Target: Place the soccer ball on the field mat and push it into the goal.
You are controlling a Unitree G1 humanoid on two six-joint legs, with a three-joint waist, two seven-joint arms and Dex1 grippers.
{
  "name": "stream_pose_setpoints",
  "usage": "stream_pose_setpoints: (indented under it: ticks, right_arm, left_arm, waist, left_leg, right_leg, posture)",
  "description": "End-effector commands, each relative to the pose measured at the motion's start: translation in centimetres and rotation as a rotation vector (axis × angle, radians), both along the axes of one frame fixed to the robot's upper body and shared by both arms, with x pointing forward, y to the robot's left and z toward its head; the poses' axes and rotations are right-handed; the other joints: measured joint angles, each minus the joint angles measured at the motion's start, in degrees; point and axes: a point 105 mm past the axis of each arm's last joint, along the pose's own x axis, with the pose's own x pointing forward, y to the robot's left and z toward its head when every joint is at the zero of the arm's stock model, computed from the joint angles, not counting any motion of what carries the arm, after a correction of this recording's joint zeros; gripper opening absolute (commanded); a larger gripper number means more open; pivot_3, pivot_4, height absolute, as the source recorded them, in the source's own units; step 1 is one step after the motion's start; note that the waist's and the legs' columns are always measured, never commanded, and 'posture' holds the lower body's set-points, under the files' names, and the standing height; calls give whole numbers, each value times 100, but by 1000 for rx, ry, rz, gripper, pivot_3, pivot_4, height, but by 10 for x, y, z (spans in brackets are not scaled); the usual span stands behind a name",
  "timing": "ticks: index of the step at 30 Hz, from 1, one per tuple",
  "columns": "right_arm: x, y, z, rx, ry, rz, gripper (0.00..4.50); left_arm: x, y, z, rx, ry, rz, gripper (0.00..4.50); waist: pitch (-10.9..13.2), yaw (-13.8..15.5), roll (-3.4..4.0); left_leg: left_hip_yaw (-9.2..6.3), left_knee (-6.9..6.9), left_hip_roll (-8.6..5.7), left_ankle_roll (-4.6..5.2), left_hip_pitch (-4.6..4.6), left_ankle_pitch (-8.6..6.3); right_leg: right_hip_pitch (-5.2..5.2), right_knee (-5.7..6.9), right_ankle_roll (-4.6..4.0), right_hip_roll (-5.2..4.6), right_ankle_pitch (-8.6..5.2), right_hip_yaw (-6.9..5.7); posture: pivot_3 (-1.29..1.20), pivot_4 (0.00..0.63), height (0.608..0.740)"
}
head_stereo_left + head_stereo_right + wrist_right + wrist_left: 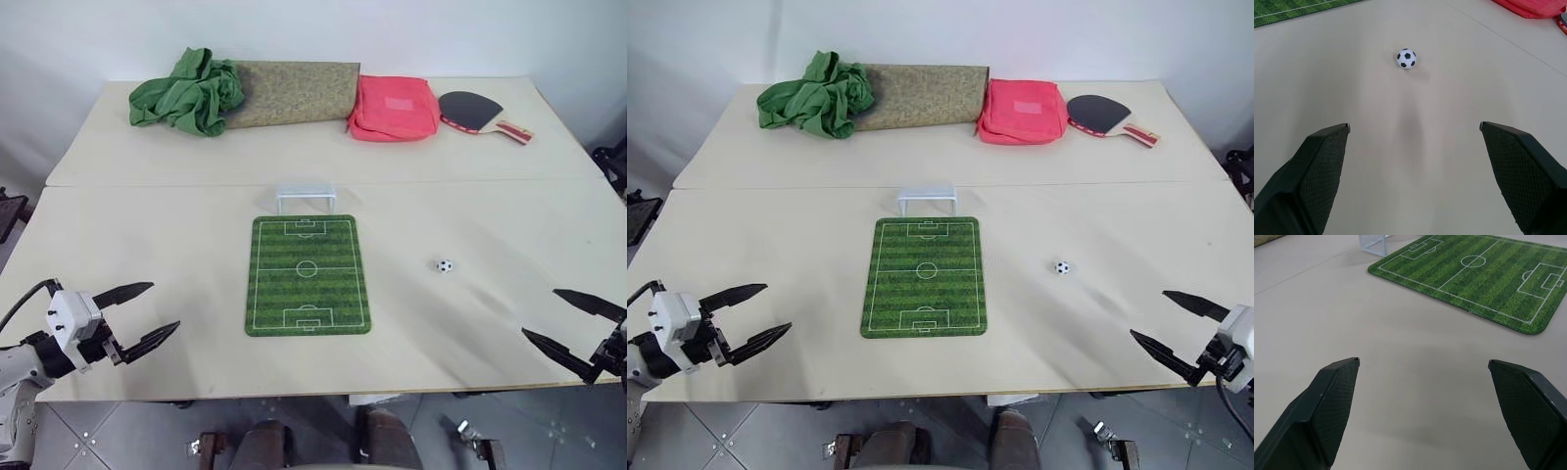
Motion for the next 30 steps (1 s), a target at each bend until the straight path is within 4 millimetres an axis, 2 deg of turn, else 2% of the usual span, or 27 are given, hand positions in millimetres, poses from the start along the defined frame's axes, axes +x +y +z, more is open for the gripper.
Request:
stream_pose_setpoints:
  ticks: [1, 4, 7, 9, 13, 16, 20, 30]
  right_arm:
    - [-2, -7, 6, -23, -18, -16, 4454]
    - [-2, -11, 6, 20, -9, -31, 4454]
    - [16, -1, 26, 127, -86, -22, 4454]
    - [26, 9, 32, 160, -98, 2, 4454]
    - [58, 34, 24, 143, -5, 33, 4454]
    - [77, 41, 17, 127, 49, -10, 4454]
    - [104, 62, 5, 100, 102, 19, 4454]
    - [123, 82, -12, 94, 181, 68, 4454]
  left_arm:
    - [1, -7, 15, 43, -78, -57, 4500]
    - [3, -28, 38, -126, -69, -141, 4500]
    - [0, -52, 62, -275, -50, -294, 4500]
    - [-1, -60, 68, -317, -33, -344, 4500]
    - [-1, -76, 65, -280, -11, -427, 4500]
    - [1, -79, 61, -256, 9, -448, 4500]
    - [2, -82, 55, -235, 33, -474, 4500]
    - [-2, -85, 55, -245, 11, -470, 4500]
  waist:
    - [0, 5, 0]
    - [0, 34, -1]
    - [1, 7, 1]
    - [-1, -20, 8]
    - [-1, -62, 13]
    - [0, -33, 15]
    - [1, 1, 16]
    - [1, -18, 16]
  left_leg:
    - [0, 0, 0, 0, 0, 0]
    - [3, 4, -2, 0, -2, 0]
    - [-6, 8, 8, 1, -1, 0]
    - [-5, 12, 13, 0, 2, 0]
    - [2, 12, 6, -3, 5, 2]
    - [2, 13, 3, -4, -1, 2]
    - [27, 14, -2, -3, -9, 2]
    - [33, 11, -1, -3, -18, 2]
  right_leg:
    - [0, 0, 0, 0, 0, 0]
    - [2, 0, 0, 0, 0, -2]
    - [3, 4, 3, -5, 2, 4]
    - [3, 10, 3, -4, 2, 6]
    - [1, 14, 0, 7, 2, 7]
    - [-4, 15, 0, 7, 2, 7]
    - [-6, 11, 0, 7, 2, 1]
    - [-6, 2, 0, 7, 2, -10]
  posture:
    - [0, 150, 740]
    - [0, 150, 740]
    - [0, 150, 740]
    - [0, 150, 740]
    - [0, 150, 740]
    - [0, 150, 740]
    - [0, 150, 740]
    - [0, 150, 740]
